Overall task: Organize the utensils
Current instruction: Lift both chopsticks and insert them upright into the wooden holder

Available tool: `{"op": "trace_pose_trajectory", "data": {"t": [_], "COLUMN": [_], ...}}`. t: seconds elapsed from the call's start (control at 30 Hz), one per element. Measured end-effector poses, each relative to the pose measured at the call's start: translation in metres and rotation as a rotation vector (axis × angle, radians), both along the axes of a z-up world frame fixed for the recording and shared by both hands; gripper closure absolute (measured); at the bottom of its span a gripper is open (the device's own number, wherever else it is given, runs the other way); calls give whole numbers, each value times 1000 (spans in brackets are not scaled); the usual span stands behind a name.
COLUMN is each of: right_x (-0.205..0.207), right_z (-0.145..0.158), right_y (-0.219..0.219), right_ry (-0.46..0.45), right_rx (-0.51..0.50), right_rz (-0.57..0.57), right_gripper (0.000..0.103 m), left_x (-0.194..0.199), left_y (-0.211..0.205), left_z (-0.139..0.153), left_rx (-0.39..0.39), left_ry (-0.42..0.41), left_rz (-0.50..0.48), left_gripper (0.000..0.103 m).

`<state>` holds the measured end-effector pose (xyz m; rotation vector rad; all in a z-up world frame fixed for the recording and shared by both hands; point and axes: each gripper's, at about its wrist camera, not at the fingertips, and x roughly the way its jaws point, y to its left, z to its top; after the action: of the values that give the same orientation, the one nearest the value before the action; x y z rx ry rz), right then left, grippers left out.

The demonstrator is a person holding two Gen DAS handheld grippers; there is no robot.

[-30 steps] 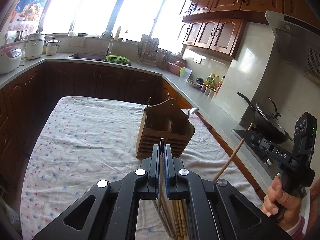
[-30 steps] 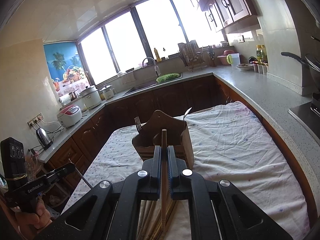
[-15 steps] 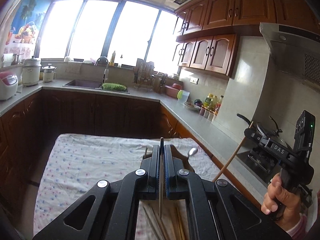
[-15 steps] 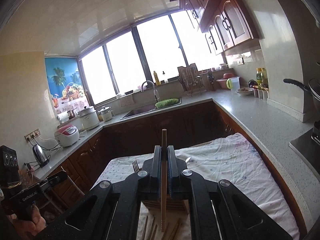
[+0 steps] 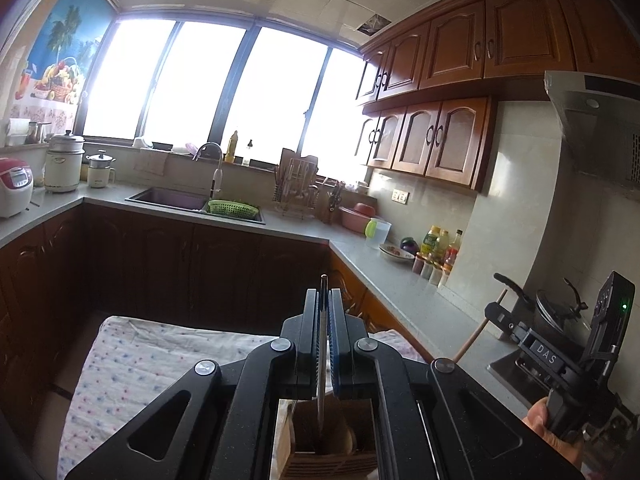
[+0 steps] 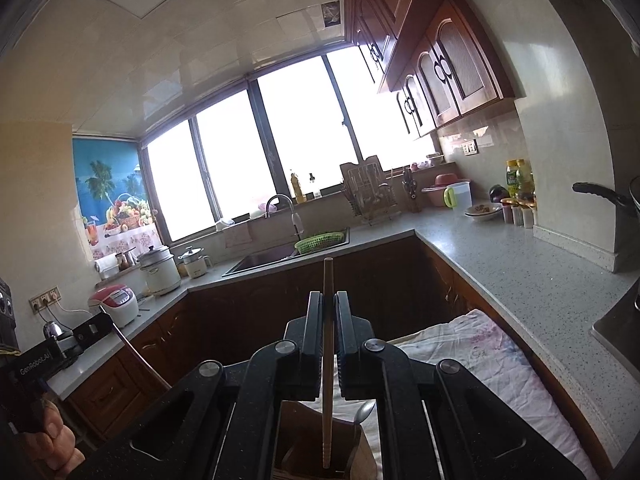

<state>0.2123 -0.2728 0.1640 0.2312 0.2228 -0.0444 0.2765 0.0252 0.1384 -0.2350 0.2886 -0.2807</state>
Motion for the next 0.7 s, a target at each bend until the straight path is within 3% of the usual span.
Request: {"op": "trace_pose_trajectory", "data": {"t": [0.33, 0.53, 0.7], "right_x": [25, 35, 34], "right_z": [-58, -85, -84], "right_y": [8, 4, -2], "right_ry": [30, 111, 124], "right_rx": [-44, -33, -21], "right_rz": [-13, -1, -4], "right_gripper": [98, 97, 97], "left_x": [61, 80, 75], "left_y": [-17, -20, -14], "left_z": [-73, -86, -78], "left_rx": [-22, 16, 10], "left_ry": [116, 169, 175], "left_rz": [14, 6, 11], "left_gripper": [101, 101, 100]}}
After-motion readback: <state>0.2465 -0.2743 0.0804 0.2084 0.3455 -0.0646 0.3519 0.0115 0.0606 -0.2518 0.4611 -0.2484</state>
